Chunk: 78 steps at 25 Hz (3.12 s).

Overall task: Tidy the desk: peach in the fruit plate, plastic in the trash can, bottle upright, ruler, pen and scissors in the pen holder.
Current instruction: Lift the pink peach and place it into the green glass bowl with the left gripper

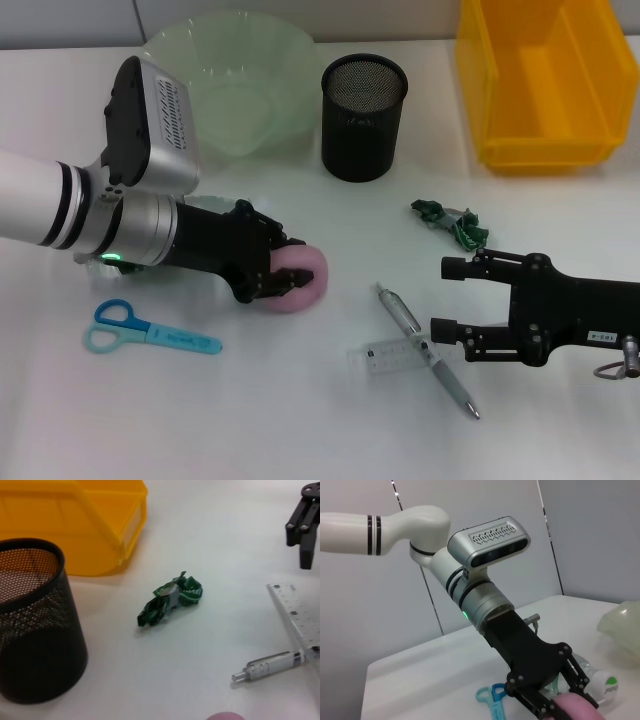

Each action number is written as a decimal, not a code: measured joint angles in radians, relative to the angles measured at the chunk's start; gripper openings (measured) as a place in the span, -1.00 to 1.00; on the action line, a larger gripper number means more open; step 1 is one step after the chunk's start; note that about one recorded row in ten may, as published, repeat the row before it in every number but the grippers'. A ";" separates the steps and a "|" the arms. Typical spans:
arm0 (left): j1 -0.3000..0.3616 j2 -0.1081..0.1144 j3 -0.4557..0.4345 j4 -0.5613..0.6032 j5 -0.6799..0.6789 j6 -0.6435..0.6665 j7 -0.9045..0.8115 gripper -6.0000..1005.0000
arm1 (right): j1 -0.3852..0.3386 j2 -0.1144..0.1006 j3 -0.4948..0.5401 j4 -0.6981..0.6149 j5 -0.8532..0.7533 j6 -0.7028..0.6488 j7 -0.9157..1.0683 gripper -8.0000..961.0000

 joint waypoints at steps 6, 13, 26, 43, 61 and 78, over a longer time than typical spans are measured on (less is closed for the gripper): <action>-0.003 0.000 -0.002 0.001 -0.005 0.021 -0.001 -0.45 | 0.000 0.001 0.000 0.000 0.000 0.000 0.000 0.59; -0.006 0.000 -0.007 0.001 -0.007 0.034 -0.005 -0.54 | 0.000 0.002 0.000 0.000 0.000 0.000 0.000 0.58; 0.033 -0.001 -0.180 -0.061 -0.436 0.110 0.078 -0.75 | 0.000 0.002 0.000 0.000 0.003 0.000 0.000 0.57; 0.033 -0.009 -0.258 -0.347 -0.788 0.093 0.340 -0.88 | 0.000 0.002 -0.003 0.000 0.001 0.002 -0.006 0.55; -0.127 -0.013 -0.263 -0.553 -1.266 -0.366 0.675 -0.88 | 0.001 0.006 -0.008 -0.006 0.000 0.000 -0.010 0.53; -0.137 -0.013 -0.229 -0.559 -1.269 -0.405 0.709 -0.43 | 0.001 0.008 -0.008 -0.006 0.000 0.000 -0.011 0.51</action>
